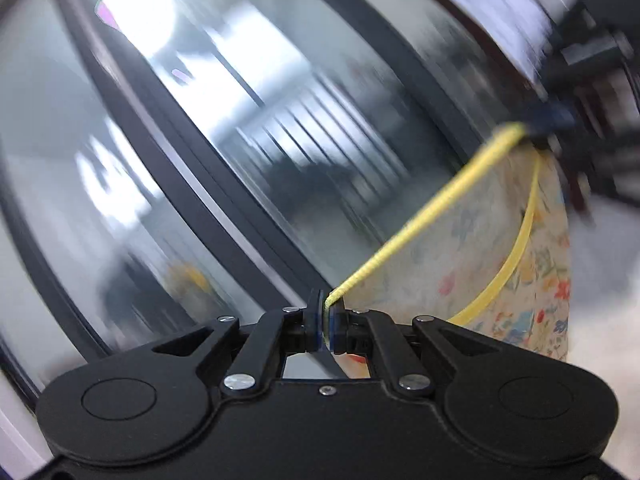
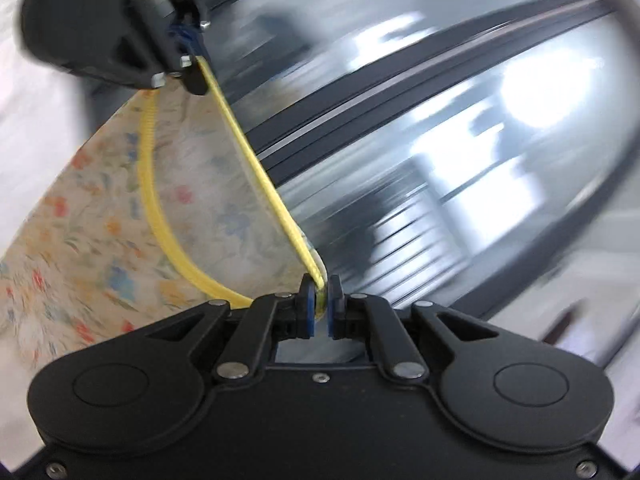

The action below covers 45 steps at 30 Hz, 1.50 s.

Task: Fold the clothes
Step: 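Lift the garment with both tools and spread it flat on the blanket, then open the right tool and withdraw it from the yellow trim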

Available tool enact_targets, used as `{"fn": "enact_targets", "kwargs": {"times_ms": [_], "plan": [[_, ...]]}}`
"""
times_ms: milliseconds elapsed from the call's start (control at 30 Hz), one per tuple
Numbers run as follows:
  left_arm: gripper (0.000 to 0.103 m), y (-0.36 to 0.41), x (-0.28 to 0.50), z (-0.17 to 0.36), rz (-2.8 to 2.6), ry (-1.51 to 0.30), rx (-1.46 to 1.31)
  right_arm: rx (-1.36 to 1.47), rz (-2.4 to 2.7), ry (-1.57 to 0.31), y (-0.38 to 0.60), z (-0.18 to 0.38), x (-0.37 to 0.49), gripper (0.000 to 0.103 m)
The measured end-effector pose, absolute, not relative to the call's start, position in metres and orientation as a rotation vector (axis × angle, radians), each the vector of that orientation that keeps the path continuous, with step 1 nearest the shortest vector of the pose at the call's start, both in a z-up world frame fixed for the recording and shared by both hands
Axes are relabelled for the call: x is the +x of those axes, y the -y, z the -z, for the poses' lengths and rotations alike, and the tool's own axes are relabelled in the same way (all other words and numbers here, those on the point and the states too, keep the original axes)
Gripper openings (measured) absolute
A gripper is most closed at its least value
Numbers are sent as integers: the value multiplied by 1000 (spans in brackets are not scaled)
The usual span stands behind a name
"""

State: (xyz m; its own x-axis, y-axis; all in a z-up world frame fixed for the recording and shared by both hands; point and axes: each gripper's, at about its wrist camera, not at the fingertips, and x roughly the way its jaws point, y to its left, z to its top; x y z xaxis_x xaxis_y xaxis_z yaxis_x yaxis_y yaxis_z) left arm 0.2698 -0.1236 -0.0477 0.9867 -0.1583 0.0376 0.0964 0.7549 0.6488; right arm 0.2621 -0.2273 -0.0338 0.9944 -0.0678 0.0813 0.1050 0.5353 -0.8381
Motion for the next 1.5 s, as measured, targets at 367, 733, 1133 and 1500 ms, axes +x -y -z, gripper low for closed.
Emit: {"fn": "enact_targets", "kwargs": {"times_ms": [367,733,1133,1500], "plan": [[3,124,187,118,191,-48,667,-1124,18,65,229,34,173,7],[3,111,89,440,218,-642,594,-1016,-413,-507,186,347,105,7],[3,78,51,499,317,-917,615,-910,-584,-726,167,415,40,7],[3,71,52,505,531,-1008,670,-816,-616,-853,185,408,29,7]]}}
